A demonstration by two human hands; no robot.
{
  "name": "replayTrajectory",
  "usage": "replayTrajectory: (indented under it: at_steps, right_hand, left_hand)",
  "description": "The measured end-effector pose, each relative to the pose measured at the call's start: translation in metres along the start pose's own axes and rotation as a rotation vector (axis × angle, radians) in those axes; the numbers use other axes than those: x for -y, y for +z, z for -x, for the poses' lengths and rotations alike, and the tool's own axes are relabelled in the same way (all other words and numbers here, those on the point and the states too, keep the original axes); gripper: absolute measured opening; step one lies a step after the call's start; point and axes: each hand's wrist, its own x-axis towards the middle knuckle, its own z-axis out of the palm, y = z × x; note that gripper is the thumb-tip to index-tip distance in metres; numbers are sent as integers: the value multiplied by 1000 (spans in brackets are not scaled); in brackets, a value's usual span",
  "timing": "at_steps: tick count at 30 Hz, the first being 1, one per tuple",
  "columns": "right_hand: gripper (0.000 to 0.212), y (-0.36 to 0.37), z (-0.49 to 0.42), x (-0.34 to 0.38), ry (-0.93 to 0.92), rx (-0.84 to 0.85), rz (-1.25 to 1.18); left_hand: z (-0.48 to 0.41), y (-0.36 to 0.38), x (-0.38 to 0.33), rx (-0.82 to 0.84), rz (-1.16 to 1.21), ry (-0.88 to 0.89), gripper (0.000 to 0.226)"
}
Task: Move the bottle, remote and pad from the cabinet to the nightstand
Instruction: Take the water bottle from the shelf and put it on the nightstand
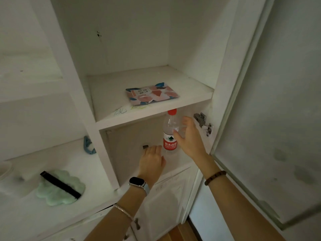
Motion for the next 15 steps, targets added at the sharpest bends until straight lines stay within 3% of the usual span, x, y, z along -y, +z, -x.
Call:
replayTrajectory:
  at_steps: [4,11,15]
  right_hand:
    - [65,9,-29,-6,16,31,-60]
    - [38,23,-47,-7,-71,69,-78]
    - [40,26,-49,-5,-58,76,-84]
  left_hand:
    - [-13,22,-1,75,40,-4,50]
    - [-17,43,3,100,180,-51,71]
    - [-19,46,4,100,213,-48,76]
